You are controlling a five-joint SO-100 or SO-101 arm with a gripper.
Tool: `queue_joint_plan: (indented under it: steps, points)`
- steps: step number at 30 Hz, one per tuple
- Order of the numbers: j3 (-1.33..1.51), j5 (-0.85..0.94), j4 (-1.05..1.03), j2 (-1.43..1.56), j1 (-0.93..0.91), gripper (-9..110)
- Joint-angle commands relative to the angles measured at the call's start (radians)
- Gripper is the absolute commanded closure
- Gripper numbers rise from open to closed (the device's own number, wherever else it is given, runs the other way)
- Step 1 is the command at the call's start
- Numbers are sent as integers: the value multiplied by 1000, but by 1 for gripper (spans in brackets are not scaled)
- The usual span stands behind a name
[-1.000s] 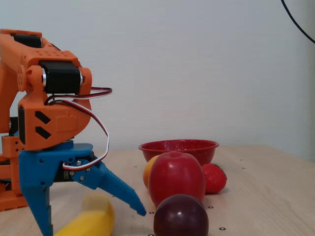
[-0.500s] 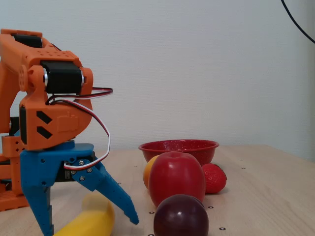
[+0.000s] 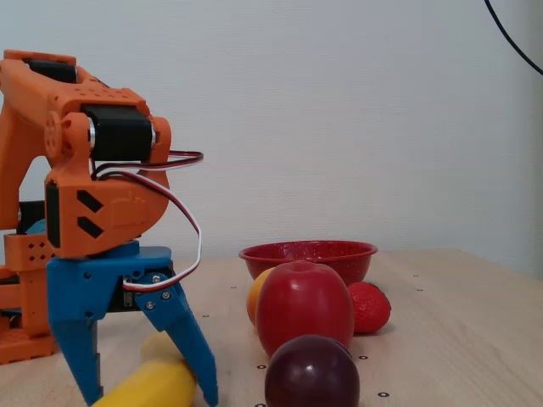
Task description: Put the banana in the red bowl.
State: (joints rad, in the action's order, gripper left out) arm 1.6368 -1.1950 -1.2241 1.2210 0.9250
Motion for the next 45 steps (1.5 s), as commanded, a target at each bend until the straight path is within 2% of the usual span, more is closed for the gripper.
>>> queue_joint_plan:
  steps: [1, 13, 22, 25, 45]
  points:
    - [-38, 23, -23, 0, -32, 70]
    - [-43, 48, -54, 2, -49, 79]
    - [-69, 66, -72, 5, -43, 93]
    - [-89, 77, -89, 8, -38, 101]
    - [-416, 109, -568, 210, -38, 101]
